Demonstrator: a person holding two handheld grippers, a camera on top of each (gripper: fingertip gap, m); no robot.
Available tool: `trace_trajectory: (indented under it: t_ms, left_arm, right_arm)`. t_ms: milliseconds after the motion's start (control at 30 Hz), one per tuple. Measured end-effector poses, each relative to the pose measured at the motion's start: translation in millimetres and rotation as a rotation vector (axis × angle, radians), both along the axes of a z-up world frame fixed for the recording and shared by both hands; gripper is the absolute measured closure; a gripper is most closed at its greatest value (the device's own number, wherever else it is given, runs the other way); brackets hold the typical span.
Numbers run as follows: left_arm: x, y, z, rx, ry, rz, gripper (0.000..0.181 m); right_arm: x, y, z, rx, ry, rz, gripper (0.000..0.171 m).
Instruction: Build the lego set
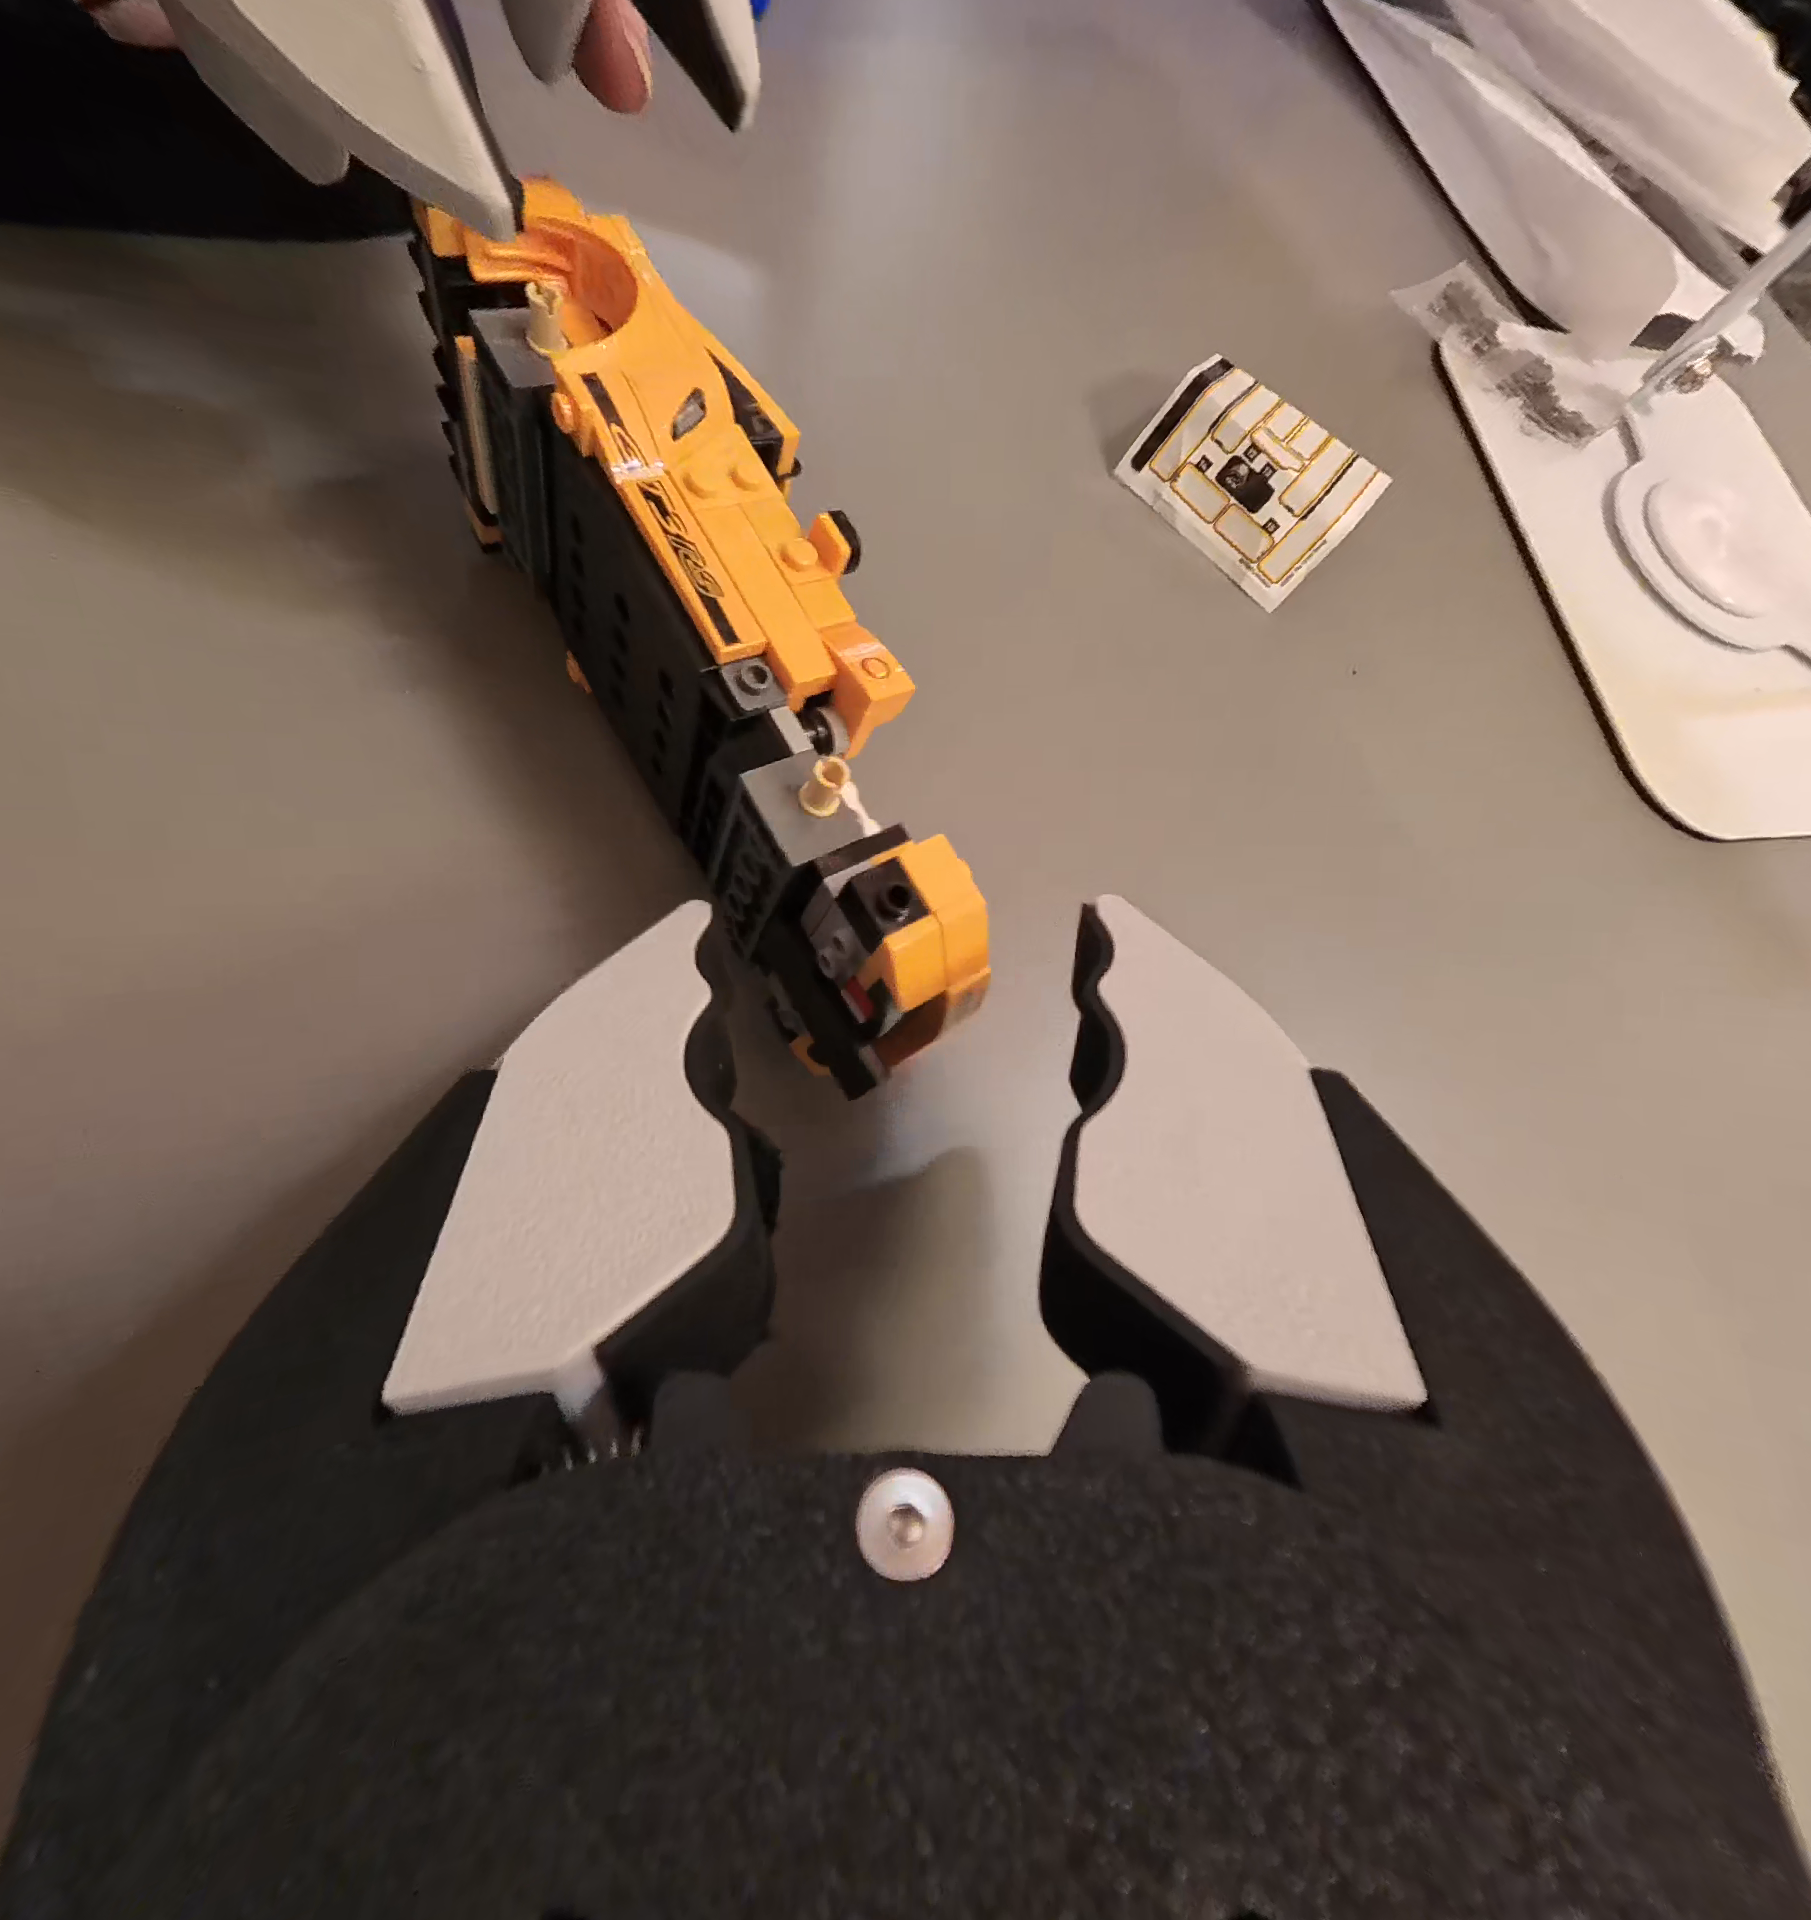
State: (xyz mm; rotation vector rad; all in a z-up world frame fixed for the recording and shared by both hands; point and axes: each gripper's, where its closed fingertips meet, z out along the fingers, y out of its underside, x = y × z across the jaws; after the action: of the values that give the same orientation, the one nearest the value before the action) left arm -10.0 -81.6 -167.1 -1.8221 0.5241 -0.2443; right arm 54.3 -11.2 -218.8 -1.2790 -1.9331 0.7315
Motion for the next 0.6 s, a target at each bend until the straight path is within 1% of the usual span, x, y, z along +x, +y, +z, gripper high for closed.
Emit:
trace_trajectory:
  t_ms: [100,167,200,300,400,500,600]
  left_arm:
    - [1.3,-0.4,-0.3,0.008,0.014,-0.005,0.144]
    - [1.0,-0.7,1.4,0.022,0.019,-0.004,0.144]
    - [0.2,-0.6,2.2,0.025,0.017,-0.001,0.145]
    - [-2.4,-0.3,4.5,0.034,0.006,0.010,0.146]
    - [-2.7,-0.6,5.4,0.037,-0.002,0.011,0.147]
    - [-2.3,-1.0,5.6,0.040,0.004,0.011,0.147]
    - [-2.8,-0.8,5.3,0.037,0.001,0.012,0.147]
  right_arm:
    - [-5.4,-5.1,-5.2,-0.044,-0.043,0.091,0.109]
    - [-7.7,-12.9,-8.8,-0.072,-0.074,0.159,0.118]
    - [-9.9,-13.0,-8.9,-0.068,-0.074,0.164,0.122]
    - [-9.8,-13.4,-7.6,-0.048,-0.056,0.161,0.132]
    - [-10.0,-1.7,-7.1,-0.012,-0.024,0.102,0.132]
    - [-9.9,2.8,-6.6,-0.048,-0.014,0.090,0.133]
    - [-9.7,4.2,-6.8,-0.039,-0.013,0.084,0.134]
